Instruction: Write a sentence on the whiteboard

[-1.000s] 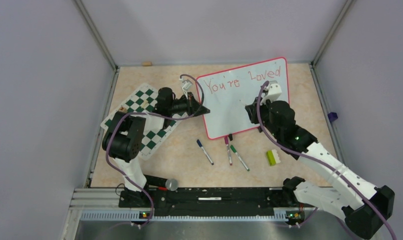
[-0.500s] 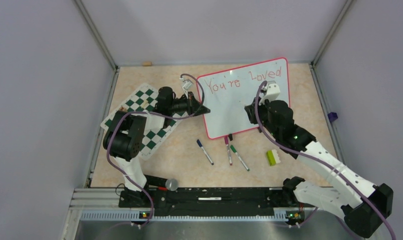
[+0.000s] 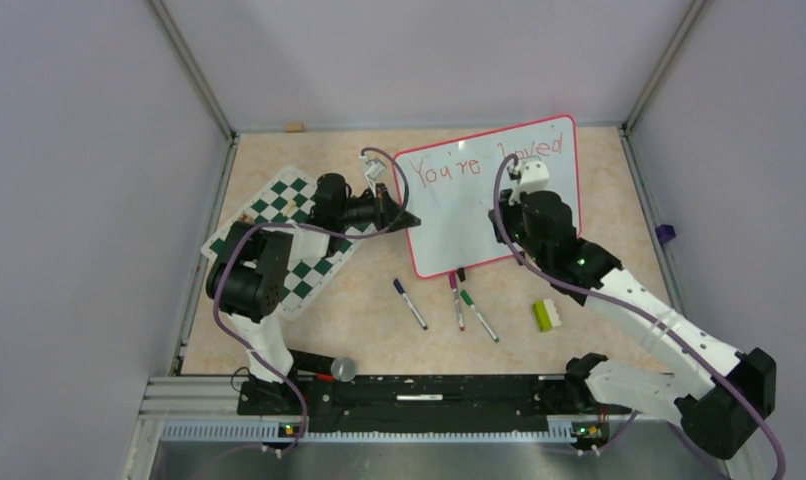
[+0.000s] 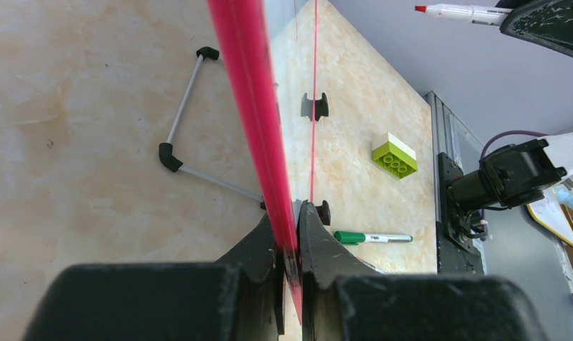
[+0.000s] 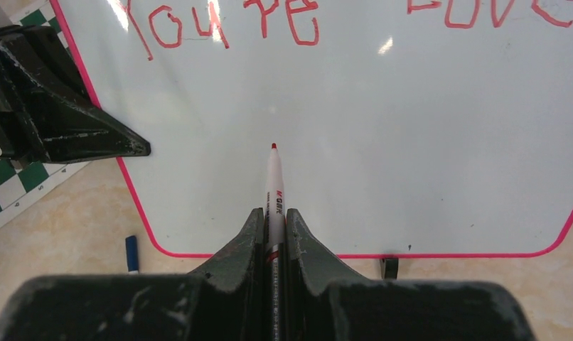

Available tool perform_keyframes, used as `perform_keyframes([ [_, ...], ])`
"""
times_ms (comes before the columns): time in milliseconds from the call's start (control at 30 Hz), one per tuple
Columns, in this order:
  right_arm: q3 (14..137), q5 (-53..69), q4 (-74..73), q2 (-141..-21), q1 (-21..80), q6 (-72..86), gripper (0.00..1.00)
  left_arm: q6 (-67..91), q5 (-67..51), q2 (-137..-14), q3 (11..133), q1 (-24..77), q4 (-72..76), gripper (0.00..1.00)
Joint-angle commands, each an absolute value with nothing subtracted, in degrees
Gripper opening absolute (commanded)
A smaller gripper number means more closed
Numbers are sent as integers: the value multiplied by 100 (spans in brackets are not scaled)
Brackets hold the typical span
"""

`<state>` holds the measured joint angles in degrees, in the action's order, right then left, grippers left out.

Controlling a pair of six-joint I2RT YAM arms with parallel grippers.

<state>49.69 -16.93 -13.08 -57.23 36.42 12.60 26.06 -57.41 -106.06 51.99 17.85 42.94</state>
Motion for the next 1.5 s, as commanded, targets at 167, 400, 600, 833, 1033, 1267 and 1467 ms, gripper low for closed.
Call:
perform_keyframes([
  [167, 5861, -2432, -1259, -6725, 4641, 1177, 0, 1617, -5563, -10861, 5071, 1854, 4174, 0],
  [400, 6159, -2471, -1117, -7261, 4896, 1197, 0, 1625, -5559, -10855, 5054, 1852, 4197, 0],
  [600, 6432, -2553, -1052, -7655, 4966, 1153, 0, 1615, -5544, -10830, 5036, 1854, 4209, 0],
  [833, 6749, -2707, -1033, -8019, 4975, 991, 0, 1617, -5537, -10837, 5028, 1855, 4214, 0],
  [1033, 6949, -2598, -1032, -8302, 4980, 936, 0, 1622, -5537, -10831, 5033, 1854, 4211, 0],
  [1267, 7077, -2627, -1137, -8577, 4977, 980, 0, 1617, -5537, -10836, 5032, 1854, 4219, 0],
  [1467, 7078, -2800, -1436, -8678, 4975, 1055, 0, 1617, -5537, -10837, 5037, 1854, 4218, 0],
])
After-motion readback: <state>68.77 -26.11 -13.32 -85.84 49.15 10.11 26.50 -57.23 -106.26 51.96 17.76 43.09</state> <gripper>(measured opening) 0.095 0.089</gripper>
